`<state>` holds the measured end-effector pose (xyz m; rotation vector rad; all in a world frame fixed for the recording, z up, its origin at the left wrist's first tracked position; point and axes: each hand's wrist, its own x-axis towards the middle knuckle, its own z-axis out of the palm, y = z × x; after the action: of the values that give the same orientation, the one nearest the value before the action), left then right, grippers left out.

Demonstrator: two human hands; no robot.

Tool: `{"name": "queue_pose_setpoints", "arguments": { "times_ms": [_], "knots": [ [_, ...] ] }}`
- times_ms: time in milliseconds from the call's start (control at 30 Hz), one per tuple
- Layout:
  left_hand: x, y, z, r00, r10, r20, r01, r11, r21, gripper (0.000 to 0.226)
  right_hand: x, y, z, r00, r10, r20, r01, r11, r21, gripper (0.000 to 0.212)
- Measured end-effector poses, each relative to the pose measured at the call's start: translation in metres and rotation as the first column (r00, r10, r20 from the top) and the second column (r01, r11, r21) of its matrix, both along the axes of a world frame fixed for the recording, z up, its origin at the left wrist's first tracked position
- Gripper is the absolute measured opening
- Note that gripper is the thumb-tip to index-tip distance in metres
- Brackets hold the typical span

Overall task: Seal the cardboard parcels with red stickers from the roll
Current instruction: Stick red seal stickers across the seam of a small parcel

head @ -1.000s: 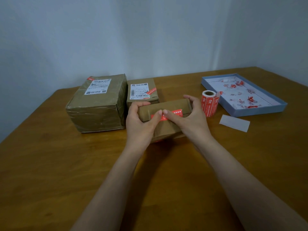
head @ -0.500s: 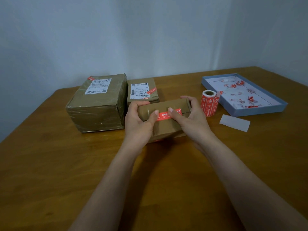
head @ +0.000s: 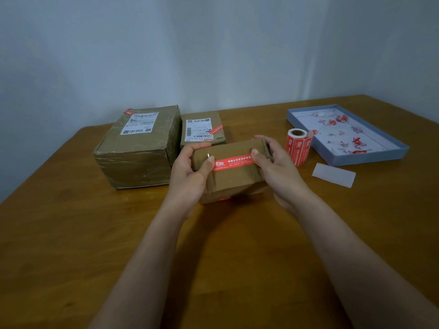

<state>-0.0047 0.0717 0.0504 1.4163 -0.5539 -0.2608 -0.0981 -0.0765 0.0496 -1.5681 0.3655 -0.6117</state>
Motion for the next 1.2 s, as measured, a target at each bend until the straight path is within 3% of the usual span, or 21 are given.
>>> {"name": "queue_pose_setpoints", "arguments": {
  "times_ms": [367, 600, 800, 1033, 1100, 1200],
  "knots": [
    [0.002, 0.005, 0.002, 0.995, -0.073, -0.07, 0.072, 0.997, -0.012, 0.027, -0.003, -0.008, 0.001, 0.993, 0.111, -0.029, -0.11, 0.993, 0.033, 0.044],
    [-0.001, 0.009, 0.006, 0.991, -0.092, -0.101, 0.092, 0.996, -0.007, 0.029, -0.004, -0.011, 0.001, 0.985, 0.168, 0.048, -0.175, 0.951, 0.253, 0.045],
    [-0.003, 0.01, 0.007, 0.991, -0.115, -0.061, 0.117, 0.993, 0.026, 0.036, -0.004, -0.009, 0.0, 0.981, 0.186, -0.046, -0.183, 0.981, 0.06, 0.063],
    [-0.001, 0.011, 0.008, 0.988, -0.134, -0.076, 0.139, 0.988, 0.061, 0.042, -0.006, -0.014, -0.001, 0.977, 0.214, -0.01, -0.212, 0.971, 0.113, 0.064],
    [-0.003, 0.011, 0.008, 0.989, -0.134, -0.069, 0.137, 0.99, 0.041, 0.042, -0.005, -0.012, 0.0, 0.983, 0.183, -0.032, -0.18, 0.98, 0.086, 0.067],
    [-0.008, 0.006, 0.007, 0.996, -0.08, -0.035, 0.081, 0.996, 0.038, 0.039, -0.002, 0.0, 0.0, 0.995, 0.054, -0.088, -0.061, 0.995, -0.078, 0.077]
  ]
}}
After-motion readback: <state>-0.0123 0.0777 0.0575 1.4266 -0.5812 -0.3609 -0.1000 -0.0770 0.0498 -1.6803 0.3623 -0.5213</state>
